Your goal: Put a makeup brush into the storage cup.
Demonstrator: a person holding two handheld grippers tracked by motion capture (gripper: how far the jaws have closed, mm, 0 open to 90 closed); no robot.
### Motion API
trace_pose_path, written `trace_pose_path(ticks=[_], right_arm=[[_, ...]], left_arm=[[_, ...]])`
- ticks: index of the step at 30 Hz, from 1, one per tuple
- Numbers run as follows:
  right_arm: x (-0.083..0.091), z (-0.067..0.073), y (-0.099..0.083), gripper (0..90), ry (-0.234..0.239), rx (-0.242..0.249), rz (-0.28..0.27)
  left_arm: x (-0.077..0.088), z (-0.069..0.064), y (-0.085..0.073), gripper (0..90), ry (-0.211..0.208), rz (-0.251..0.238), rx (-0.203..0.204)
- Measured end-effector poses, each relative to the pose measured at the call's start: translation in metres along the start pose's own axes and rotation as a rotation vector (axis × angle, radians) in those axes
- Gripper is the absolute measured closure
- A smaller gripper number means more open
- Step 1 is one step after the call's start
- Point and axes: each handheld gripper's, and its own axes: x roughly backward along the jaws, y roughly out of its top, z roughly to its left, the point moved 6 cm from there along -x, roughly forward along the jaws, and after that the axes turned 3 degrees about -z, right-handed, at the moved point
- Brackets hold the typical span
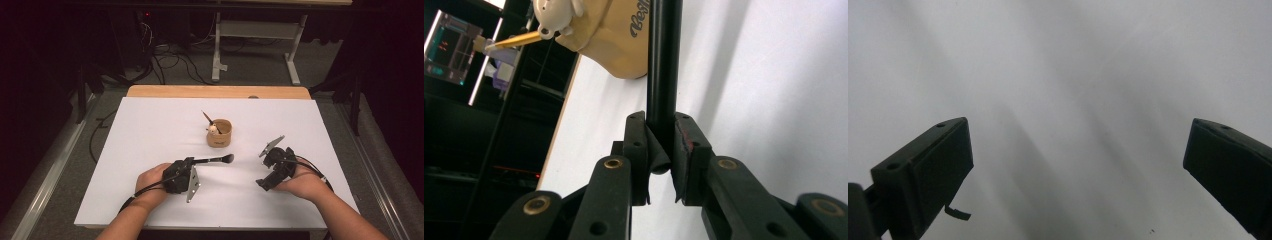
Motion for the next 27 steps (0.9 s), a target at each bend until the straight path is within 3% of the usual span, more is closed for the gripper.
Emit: trace_pose_path(ticks=[4,7,14,27], right_arm=[[-0.001,-0.002,-0.001,0.9,-0.037,0.009,-0.036],[-0.002,-0.001,-0.001,0.8,-0.019,-0.023,-0.072],[-0.006,-0.003,-0.002,0.9,-0.030,-0.068,-0.157],[-0.015,-0.003,-0.004,1.1,-0.047,-0.157,-0.318]], left_arm=[[-0.001,0.000,0.001,78.5,-0.011,-0.012,0.037],[0.000,-0.001,0.002,78.5,-0.021,-0.013,0.044],[-0.004,0.000,-0.002,78.6,-0.053,-0.020,0.140],[-0.004,0.003,-0.007,78.5,-0.085,-0.025,0.221]])
